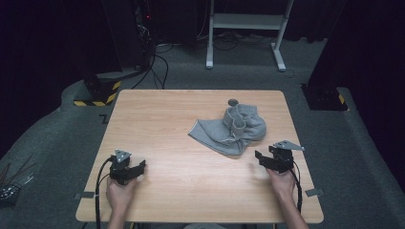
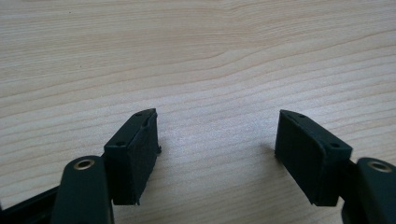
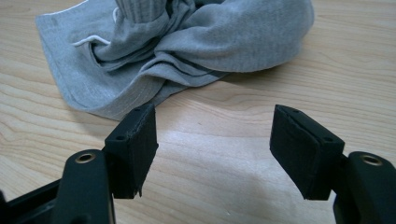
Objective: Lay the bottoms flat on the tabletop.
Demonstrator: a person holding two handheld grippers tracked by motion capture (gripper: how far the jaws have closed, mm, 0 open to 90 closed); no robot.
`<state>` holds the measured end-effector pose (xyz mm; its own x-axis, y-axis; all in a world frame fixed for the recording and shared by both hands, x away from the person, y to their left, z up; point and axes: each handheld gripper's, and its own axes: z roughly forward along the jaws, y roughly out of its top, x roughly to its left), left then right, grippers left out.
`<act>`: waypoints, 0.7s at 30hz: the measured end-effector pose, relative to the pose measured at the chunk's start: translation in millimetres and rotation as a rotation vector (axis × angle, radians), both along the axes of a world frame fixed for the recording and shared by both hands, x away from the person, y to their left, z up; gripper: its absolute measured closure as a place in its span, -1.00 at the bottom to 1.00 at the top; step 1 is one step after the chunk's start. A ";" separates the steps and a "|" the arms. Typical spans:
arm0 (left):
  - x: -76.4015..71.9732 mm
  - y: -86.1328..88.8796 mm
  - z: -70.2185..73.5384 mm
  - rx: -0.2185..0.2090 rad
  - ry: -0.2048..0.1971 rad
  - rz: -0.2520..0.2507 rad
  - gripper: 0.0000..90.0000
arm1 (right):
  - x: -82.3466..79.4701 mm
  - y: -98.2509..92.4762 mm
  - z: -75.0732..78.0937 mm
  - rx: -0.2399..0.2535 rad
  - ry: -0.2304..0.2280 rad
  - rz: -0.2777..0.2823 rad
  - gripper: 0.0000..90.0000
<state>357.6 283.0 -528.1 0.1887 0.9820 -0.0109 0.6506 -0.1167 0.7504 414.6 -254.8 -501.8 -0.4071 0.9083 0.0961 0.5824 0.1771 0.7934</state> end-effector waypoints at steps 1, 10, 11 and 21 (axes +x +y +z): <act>0.0 0.0 0.0 0.000 0.000 0.000 -0.33 | 0.0 0.0 0.0 0.000 0.000 0.000 -0.29; 0.0 0.0 0.0 0.000 0.000 0.000 -0.33 | 7.4 12.5 3.5 -0.005 -0.006 0.024 -0.36; 0.0 0.0 0.0 0.000 0.000 0.000 -0.33 | 9.3 14.7 6.3 -0.003 -0.013 0.028 -0.40; 0.0 0.7 -0.1 -0.010 -0.001 0.002 -0.33 | 26.3 28.7 16.7 0.007 -0.025 0.044 -0.53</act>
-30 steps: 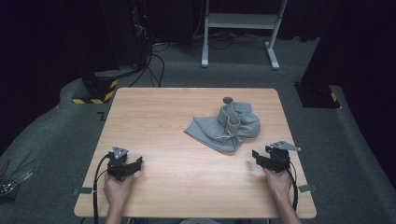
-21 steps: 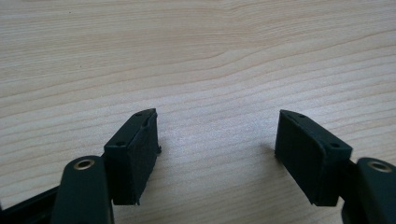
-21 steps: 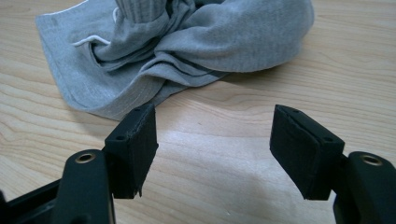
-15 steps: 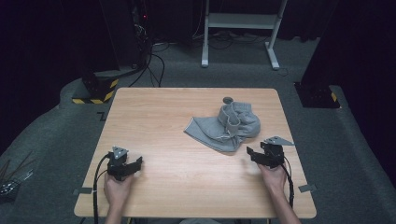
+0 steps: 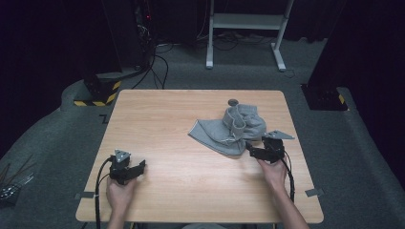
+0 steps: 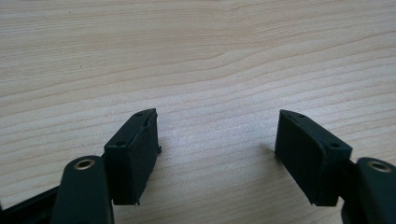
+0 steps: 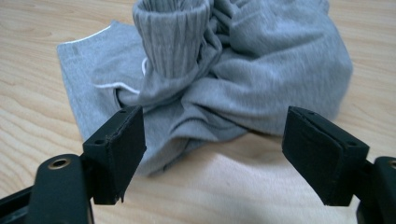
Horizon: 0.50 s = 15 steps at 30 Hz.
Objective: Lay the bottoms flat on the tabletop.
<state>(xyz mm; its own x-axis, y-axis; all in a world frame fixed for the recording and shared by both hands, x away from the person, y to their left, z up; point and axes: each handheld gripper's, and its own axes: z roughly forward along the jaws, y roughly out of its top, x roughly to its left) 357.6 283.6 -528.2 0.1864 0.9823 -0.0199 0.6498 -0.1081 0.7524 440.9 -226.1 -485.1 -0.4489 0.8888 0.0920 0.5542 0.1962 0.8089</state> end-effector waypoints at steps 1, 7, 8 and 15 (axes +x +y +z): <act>0.0 0.1 0.0 -0.001 0.000 0.000 -0.33 | 2.5 1.1 0.6 -0.006 -0.005 0.005 -0.54; 0.0 0.6 0.1 -0.004 0.001 0.001 -0.33 | 15.4 8.3 2.2 -0.004 0.008 -0.001 -0.57; 0.0 0.8 0.0 -0.006 -0.001 0.000 -0.33 | 17.4 8.7 2.1 -0.004 0.007 0.000 -0.58; 0.0 1.2 0.0 -0.009 -0.001 0.001 -0.33 | 26.5 16.4 0.7 0.011 0.011 0.000 -0.67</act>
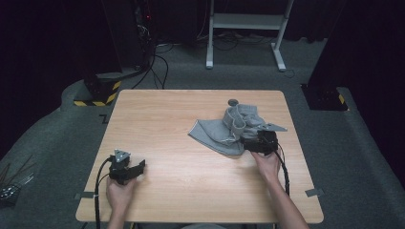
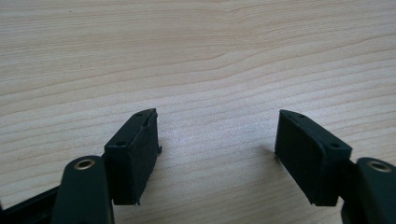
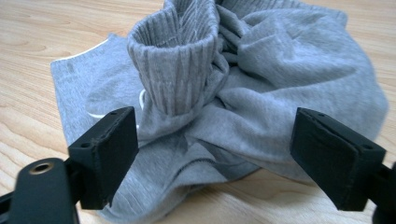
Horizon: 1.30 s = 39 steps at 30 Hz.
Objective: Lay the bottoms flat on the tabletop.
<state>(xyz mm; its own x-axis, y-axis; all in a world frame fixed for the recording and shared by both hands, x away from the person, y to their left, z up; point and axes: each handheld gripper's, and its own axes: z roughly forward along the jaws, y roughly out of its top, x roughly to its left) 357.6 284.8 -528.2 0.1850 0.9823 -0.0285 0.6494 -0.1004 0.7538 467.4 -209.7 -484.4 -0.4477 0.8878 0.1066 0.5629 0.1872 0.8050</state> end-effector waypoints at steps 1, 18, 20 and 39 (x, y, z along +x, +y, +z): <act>0.0 0.0 0.0 0.000 0.000 0.000 -0.33 | 0.0 0.0 0.0 0.000 0.000 0.000 -0.67; -0.1 0.3 0.1 -0.002 0.001 0.001 -0.32 | 32.5 27.0 -16.8 -0.048 0.053 -0.020 -0.73; -0.1 0.3 0.1 -0.002 0.001 0.001 -0.32 | 35.4 26.7 -22.9 -0.044 0.084 -0.025 -0.70; -0.7 -2.5 0.0 0.025 0.001 0.009 -0.31 | 36.9 36.9 -27.5 -0.184 0.100 -0.011 0.14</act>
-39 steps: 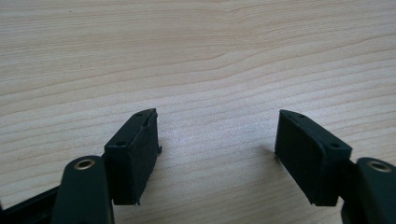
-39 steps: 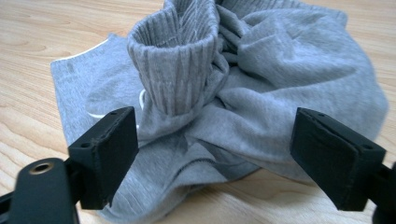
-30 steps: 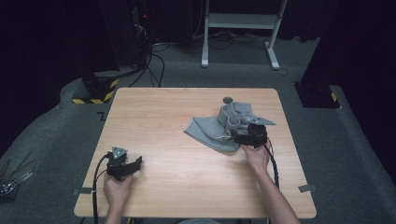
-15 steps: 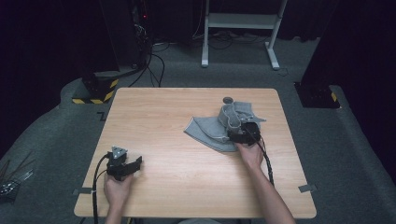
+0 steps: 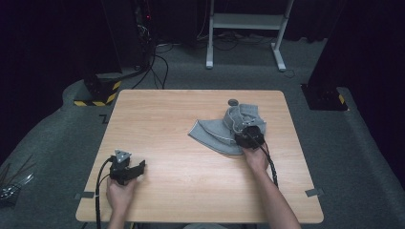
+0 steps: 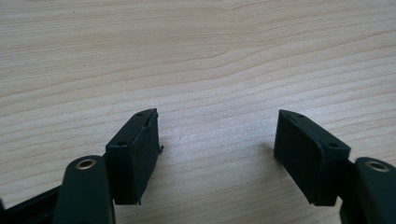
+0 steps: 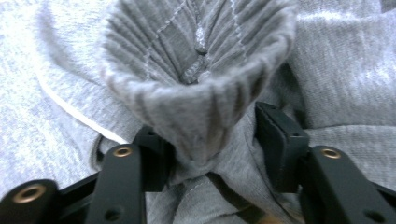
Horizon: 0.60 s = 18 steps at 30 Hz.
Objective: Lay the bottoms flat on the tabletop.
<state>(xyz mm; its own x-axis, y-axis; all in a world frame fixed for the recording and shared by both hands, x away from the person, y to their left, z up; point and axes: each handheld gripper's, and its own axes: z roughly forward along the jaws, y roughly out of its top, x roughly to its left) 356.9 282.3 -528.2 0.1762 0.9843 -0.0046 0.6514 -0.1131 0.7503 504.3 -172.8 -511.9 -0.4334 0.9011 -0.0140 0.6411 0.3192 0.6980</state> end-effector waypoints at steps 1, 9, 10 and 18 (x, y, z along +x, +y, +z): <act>0.0 -0.3 0.0 0.002 0.000 0.001 -0.31 | -0.2 -0.3 0.4 0.002 0.003 0.004 0.17; 0.0 -0.5 0.0 0.004 0.000 0.002 -0.31 | -2.3 0.5 2.3 0.001 0.015 0.017 0.36; 0.0 -0.5 0.0 0.004 0.000 0.002 -0.31 | -2.3 0.5 2.3 0.001 0.015 0.017 0.36; -0.2 0.1 -0.1 -0.008 -0.001 0.006 -0.31 | -6.4 5.5 4.3 -0.020 0.030 0.020 0.43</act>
